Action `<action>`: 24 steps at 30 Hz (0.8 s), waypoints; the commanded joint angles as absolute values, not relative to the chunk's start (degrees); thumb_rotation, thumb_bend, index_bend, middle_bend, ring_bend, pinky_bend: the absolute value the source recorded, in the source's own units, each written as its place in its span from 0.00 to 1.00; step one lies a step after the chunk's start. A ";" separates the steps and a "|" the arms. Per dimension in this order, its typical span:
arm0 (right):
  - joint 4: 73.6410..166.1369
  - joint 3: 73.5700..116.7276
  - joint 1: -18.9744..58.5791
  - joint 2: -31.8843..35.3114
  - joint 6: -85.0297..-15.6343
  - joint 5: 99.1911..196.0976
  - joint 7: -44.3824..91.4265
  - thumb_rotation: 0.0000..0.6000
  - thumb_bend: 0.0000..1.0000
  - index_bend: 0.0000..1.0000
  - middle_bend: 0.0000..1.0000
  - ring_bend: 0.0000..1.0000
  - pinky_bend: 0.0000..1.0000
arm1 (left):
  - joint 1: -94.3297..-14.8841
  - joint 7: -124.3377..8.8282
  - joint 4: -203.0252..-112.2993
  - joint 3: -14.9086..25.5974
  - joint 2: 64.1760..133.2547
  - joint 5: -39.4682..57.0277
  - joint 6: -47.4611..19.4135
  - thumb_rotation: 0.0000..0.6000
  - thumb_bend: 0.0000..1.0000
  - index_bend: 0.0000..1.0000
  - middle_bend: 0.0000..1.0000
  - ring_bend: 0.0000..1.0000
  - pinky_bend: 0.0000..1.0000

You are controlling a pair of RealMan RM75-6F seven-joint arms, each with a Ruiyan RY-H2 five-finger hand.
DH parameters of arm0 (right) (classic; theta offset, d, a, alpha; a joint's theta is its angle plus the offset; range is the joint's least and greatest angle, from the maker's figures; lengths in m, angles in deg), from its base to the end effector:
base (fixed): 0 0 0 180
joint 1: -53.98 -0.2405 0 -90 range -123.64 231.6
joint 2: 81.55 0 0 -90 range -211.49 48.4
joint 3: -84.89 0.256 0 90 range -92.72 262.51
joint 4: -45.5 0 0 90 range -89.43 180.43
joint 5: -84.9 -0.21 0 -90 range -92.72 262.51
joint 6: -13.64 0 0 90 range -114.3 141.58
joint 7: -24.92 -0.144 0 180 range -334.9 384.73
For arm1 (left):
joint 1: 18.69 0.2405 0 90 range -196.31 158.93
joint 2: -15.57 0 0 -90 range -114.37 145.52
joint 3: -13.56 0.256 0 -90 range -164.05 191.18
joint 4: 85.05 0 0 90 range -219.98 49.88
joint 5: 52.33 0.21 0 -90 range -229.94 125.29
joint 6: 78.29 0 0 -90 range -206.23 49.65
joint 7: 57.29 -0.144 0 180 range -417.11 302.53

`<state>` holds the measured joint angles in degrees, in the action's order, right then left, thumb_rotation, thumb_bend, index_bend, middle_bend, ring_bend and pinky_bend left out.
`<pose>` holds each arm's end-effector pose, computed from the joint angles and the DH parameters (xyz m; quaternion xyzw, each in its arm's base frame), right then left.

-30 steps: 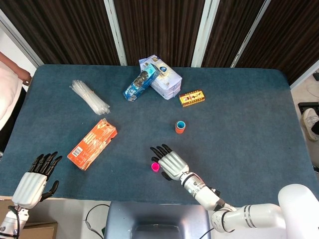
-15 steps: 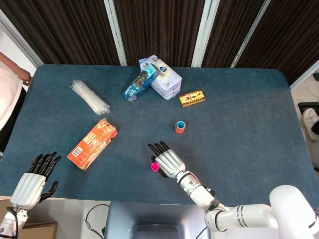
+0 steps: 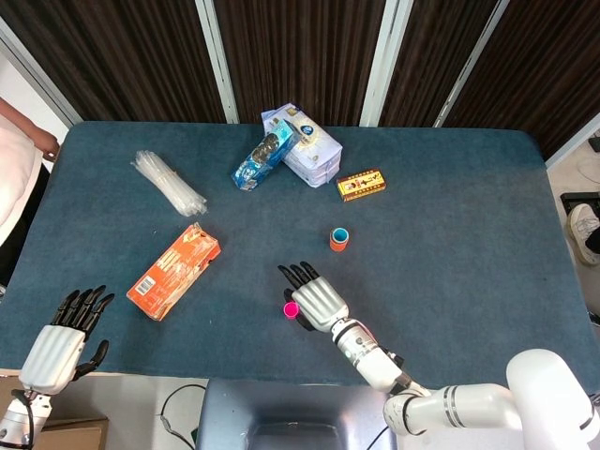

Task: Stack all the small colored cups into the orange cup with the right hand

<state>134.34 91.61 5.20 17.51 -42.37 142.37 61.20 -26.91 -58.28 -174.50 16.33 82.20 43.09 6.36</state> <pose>-0.0830 -0.2978 -0.0828 0.8123 -0.3247 0.3370 0.3481 -0.2938 0.1756 0.1262 -0.6770 -0.3539 -0.3929 0.5118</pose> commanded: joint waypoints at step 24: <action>118.49 103.97 5.04 14.40 -44.92 134.19 55.10 1.00 0.50 0.63 0.08 0.00 0.00 | -27.85 -59.92 -174.38 15.96 83.23 41.49 3.65 1.00 0.46 0.00 0.00 0.00 0.05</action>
